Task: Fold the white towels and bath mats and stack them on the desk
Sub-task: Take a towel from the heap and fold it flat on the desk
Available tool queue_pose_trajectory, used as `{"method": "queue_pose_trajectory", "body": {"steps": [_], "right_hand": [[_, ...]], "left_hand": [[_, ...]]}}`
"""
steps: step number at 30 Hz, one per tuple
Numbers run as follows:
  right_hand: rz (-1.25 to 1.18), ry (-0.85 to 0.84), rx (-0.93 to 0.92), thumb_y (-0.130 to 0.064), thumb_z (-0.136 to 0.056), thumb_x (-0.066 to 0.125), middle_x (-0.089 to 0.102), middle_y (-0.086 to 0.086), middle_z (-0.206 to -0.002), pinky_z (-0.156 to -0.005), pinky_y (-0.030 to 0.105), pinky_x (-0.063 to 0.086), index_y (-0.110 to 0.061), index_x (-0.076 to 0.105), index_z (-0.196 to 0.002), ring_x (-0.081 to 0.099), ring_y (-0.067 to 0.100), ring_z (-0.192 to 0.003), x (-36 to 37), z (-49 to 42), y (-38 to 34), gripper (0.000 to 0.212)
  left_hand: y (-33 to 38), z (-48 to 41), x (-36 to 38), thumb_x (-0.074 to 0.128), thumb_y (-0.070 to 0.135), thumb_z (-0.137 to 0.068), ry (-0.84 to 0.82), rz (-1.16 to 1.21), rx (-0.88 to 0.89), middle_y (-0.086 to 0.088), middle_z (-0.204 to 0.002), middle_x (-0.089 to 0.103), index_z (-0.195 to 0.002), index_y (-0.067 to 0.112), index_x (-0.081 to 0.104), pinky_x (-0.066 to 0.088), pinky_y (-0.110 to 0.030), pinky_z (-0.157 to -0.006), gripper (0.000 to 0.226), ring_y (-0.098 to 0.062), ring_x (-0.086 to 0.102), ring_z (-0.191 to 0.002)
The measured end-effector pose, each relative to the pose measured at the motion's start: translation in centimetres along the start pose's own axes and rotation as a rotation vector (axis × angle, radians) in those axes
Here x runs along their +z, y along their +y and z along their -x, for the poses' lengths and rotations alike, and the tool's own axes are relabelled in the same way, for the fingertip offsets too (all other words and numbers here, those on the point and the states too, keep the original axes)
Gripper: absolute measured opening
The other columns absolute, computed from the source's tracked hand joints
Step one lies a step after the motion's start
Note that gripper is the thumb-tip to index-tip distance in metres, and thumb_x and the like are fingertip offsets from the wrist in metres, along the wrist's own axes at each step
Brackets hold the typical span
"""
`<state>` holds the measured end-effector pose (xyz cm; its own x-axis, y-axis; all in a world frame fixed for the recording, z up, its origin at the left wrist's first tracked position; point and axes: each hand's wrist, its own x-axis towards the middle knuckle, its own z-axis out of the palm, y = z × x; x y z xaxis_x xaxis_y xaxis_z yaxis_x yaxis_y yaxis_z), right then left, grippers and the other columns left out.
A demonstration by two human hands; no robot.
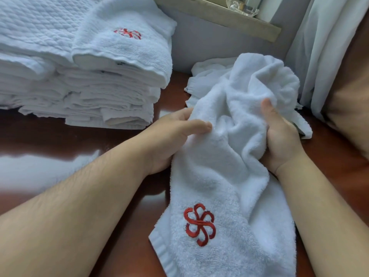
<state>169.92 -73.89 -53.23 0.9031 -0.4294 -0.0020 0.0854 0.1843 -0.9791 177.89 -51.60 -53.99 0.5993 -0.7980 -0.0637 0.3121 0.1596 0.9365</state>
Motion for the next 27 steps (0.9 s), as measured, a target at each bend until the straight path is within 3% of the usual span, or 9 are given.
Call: {"method": "queue_pose_trajectory", "body": {"steps": [2, 4, 9, 12, 16, 19, 21, 25, 27], "right_hand": [[0.063, 0.056, -0.066, -0.038, -0.096, 0.066, 0.073, 0.019, -0.116, -0.082, 0.045, 0.06, -0.011, 0.074, -0.117, 0.07, 0.038, -0.108, 0.0, 0.0, 0.1, 0.036], [0.119, 0.059, -0.089, -0.019, -0.095, 0.063, 0.074, 0.015, -0.113, -0.077, 0.043, 0.06, -0.017, 0.075, -0.115, 0.072, 0.034, -0.103, 0.0, 0.0, 0.0, 0.023], [0.206, 0.185, -0.065, 0.008, -0.081, 0.047, 0.072, 0.012, -0.089, -0.067, 0.04, 0.058, -0.009, 0.074, -0.105, 0.068, 0.032, -0.081, 0.0, 0.0, -0.3, 0.039], [0.128, 0.226, -0.068, -0.012, -0.088, 0.056, 0.076, 0.011, -0.095, -0.073, 0.043, 0.062, -0.006, 0.077, -0.098, 0.073, 0.032, -0.089, -0.1, 0.1, -0.2, 0.024], [0.212, 0.192, -0.04, -0.051, -0.093, 0.064, 0.077, 0.006, -0.108, -0.08, 0.041, 0.061, -0.022, 0.081, -0.101, 0.075, 0.024, -0.1, 0.4, 0.3, -0.2, 0.034], [0.252, 0.103, -0.021, -0.063, -0.092, 0.061, 0.075, 0.006, -0.116, -0.096, 0.049, 0.054, -0.024, 0.077, -0.112, 0.072, 0.026, -0.108, 0.6, 0.4, 0.0, 0.047], [0.239, 0.062, -0.022, -0.069, -0.09, 0.057, 0.074, 0.006, -0.117, -0.098, 0.049, 0.052, -0.026, 0.078, -0.111, 0.071, 0.026, -0.11, 0.9, 0.6, -0.1, 0.052], [0.144, -0.028, 0.046, -0.076, -0.087, 0.053, 0.068, 0.012, -0.131, -0.105, 0.049, 0.047, -0.015, 0.067, -0.13, 0.064, 0.031, -0.122, 1.3, 0.8, 0.0, 0.076], [0.201, -0.005, 0.064, -0.072, -0.088, 0.056, 0.072, 0.008, -0.123, -0.096, 0.042, 0.054, -0.019, 0.074, -0.12, 0.068, 0.027, -0.116, 1.8, 1.2, -0.2, 0.065]], "left_hand": [[0.0, -0.1, -0.2, 0.053, 0.01, -0.086, 0.001, 0.055, 0.025, -0.016, -0.11, 0.069, -0.123, 0.016, 0.067, 0.055, -0.04, -0.081, 0.04, -0.032, 0.066, -0.091], [0.2, -0.1, -0.2, 0.047, 0.009, -0.08, -0.026, 0.097, 0.025, -0.014, -0.102, 0.065, -0.12, 0.018, 0.069, 0.054, -0.034, -0.072, 0.047, -0.027, 0.063, -0.083], [0.3, 0.1, -0.1, 0.04, 0.006, -0.079, -0.101, 0.076, -0.012, -0.012, -0.097, 0.067, -0.106, 0.018, 0.074, 0.052, -0.033, -0.071, 0.045, -0.027, 0.063, -0.082], [0.2, 0.4, 0.0, 0.041, 0.008, -0.082, -0.156, 0.07, -0.031, -0.012, -0.097, 0.068, -0.104, 0.018, 0.074, 0.053, -0.034, -0.073, 0.041, -0.027, 0.066, -0.083], [0.2, 0.4, -0.1, 0.056, 0.028, -0.086, -0.089, -0.011, -0.064, -0.011, -0.112, 0.072, -0.119, 0.019, 0.072, 0.054, -0.039, -0.085, 0.037, -0.028, 0.069, -0.096], [0.1, 0.2, -0.1, 0.063, 0.056, -0.086, -0.046, -0.015, -0.1, -0.008, -0.122, 0.072, -0.13, 0.029, 0.066, 0.05, -0.047, -0.102, 0.051, -0.027, 0.07, -0.11], [0.2, 0.2, -0.1, 0.06, 0.064, -0.088, -0.037, 0.021, -0.113, -0.004, -0.122, 0.072, -0.132, 0.032, 0.063, 0.051, -0.045, -0.102, 0.054, -0.025, 0.07, -0.112], [0.3, 0.4, -0.1, 0.063, 0.05, -0.092, -0.022, 0.045, -0.145, -0.011, -0.12, 0.072, -0.126, 0.017, 0.069, 0.055, -0.044, -0.099, 0.047, -0.029, 0.07, -0.111], [0.3, 0.4, -0.1, 0.065, 0.038, -0.091, 0.01, 0.063, -0.149, -0.014, -0.117, 0.073, -0.121, 0.01, 0.07, 0.056, -0.044, -0.096, 0.042, -0.03, 0.071, -0.106]]}}
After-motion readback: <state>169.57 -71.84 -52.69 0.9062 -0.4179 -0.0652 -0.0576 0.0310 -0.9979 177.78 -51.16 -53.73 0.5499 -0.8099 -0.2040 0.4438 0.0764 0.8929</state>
